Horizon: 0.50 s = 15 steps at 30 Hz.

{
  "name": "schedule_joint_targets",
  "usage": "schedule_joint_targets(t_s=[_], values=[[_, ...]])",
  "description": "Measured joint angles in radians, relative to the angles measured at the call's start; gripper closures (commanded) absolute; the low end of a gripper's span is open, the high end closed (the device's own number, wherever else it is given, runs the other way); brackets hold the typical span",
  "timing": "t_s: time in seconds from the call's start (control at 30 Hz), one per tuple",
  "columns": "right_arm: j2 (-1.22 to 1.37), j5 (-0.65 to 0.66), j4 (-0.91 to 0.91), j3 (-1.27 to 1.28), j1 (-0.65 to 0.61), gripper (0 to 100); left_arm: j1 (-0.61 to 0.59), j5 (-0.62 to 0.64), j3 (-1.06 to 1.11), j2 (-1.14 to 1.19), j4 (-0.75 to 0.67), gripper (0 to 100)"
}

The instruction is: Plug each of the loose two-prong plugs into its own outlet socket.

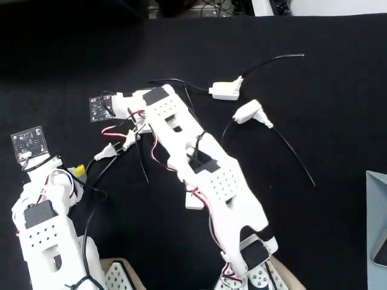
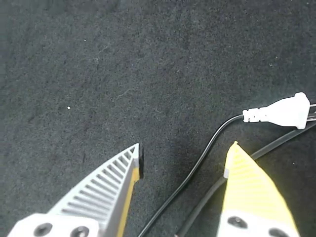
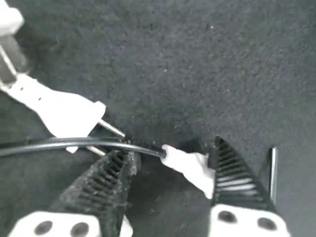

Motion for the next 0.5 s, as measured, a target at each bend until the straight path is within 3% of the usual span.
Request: schedule_joint_targets(t_s=[0.03,0.33,0.5], values=[[0.011,0.000,0.000,-0.011,0.000,98.3,0.000,0.000,0.000,0.000,0.000,73],[0.023,-0.006,0.075,-0.086,-0.002,98.7,0.000,0.000,0.000,0.000,0.000,73],[0.025,-0.153,0.221,-0.198,-0.002,98.7,0.000,0.000,0.000,0.000,0.000,73]])
